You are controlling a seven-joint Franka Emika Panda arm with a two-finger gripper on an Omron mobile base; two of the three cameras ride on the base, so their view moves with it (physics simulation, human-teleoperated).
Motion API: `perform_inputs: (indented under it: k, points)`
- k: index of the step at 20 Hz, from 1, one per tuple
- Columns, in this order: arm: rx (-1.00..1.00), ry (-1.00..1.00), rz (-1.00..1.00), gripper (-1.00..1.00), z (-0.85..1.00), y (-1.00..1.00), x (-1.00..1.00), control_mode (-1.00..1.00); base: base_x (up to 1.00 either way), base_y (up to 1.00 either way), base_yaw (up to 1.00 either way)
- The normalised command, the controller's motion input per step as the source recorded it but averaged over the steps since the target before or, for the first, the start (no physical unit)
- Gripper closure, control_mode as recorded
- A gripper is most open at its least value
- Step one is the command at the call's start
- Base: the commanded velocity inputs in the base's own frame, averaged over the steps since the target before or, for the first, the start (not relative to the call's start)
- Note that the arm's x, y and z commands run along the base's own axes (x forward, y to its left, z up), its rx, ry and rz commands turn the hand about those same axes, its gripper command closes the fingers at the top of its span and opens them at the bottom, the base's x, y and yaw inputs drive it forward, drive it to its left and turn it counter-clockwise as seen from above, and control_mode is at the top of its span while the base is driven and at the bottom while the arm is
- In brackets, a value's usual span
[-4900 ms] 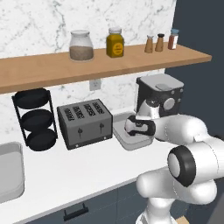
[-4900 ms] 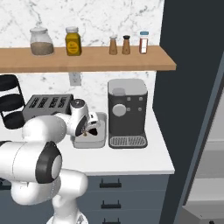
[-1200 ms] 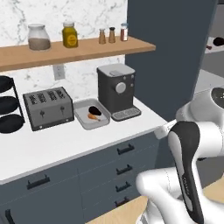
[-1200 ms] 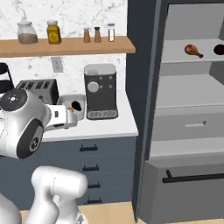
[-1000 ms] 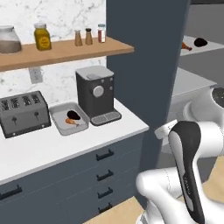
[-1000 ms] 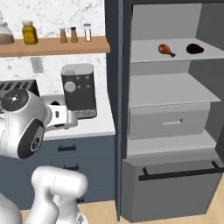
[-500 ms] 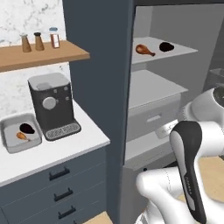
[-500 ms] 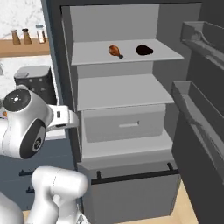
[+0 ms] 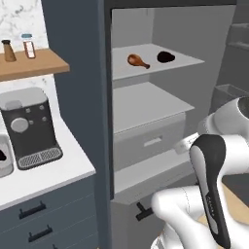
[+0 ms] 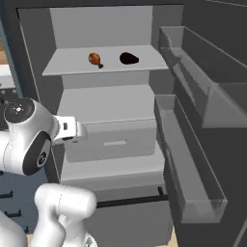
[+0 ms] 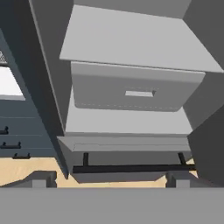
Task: Place one avocado and one chicken drumstick in each tupperware on the nearby counter, to pack two identical lunches.
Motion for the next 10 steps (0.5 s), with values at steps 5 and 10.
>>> perform_inputs:
  k: [5, 10]
  points:
    - [0.00, 0.00, 0.00, -1.00, 0.00, 0.00, 0.00, 1.00, 0.63, -0.29, 0.13]
    - [0.00, 0.00, 0.00, -1.00, 0.00, 0.00, 0.00, 1.00, 0.63, -0.26, 0.18]
